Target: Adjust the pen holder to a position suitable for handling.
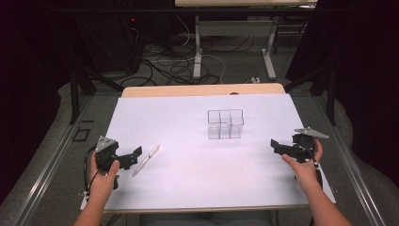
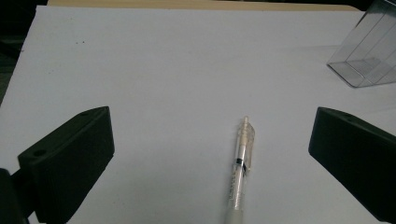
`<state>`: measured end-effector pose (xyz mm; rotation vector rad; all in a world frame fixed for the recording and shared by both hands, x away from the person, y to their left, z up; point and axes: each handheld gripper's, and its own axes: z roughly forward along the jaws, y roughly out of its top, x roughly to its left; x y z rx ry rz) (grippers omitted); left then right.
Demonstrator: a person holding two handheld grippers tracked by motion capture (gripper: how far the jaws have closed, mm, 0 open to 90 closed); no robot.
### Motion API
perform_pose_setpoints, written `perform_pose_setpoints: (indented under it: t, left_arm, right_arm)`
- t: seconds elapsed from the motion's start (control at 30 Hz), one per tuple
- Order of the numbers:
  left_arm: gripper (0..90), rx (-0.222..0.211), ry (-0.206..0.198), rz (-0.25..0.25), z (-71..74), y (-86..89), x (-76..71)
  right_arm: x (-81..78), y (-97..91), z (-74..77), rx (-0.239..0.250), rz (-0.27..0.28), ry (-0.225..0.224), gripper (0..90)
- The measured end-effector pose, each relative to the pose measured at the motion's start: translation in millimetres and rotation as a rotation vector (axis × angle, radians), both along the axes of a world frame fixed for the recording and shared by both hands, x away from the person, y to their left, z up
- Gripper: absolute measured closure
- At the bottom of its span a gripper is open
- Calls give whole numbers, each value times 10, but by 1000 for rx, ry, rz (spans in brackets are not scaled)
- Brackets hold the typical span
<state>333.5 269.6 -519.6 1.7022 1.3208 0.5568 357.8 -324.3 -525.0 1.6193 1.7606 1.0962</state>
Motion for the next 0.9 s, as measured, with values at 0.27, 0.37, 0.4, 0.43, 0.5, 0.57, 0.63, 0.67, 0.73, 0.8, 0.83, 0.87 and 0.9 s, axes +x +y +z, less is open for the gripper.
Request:
perform_pose_setpoints:
  t: [0.27,0.37,0.4,0.43,0.5,0.57,0.63,0.67,0.73,0.8,0.83,0.87,0.9]
  left_arm:
    - [2,0,-6,0,-3,-3,-1]
    - [2,6,-7,-4,-4,-3,-8]
    - [2,6,-5,-4,-4,-3,-12]
    - [2,8,-5,-5,-5,-1,-13]
    - [2,6,-5,-2,-4,1,-17]
    - [2,9,-5,3,-1,4,-21]
    - [2,15,-2,4,-2,8,-25]
    - [2,15,-2,4,-2,8,-25]
    - [2,16,-7,6,-2,11,-28]
    - [2,19,-10,8,0,10,-32]
    - [2,20,-10,7,2,11,-35]
    - [2,20,-10,6,2,10,-37]
    - [2,23,-4,5,4,11,-41]
  right_arm:
    - [6,152,40,-30,66,-4,59]
    - [38,208,51,-42,81,-24,100]
    - [52,232,54,-49,83,-29,144]
    - [59,251,56,-50,82,-34,158]
    - [73,278,53,-51,84,-39,174]
    - [94,314,49,-56,90,-37,202]
    - [112,338,48,-62,91,-39,230]
    - [124,348,49,-64,95,-39,240]
    - [138,357,46,-65,101,-39,246]
    - [158,391,47,-100,101,-42,357]
    - [160,409,51,-108,101,-46,374]
    - [166,420,58,-115,105,-50,386]
    - [166,420,58,-115,105,-50,386]
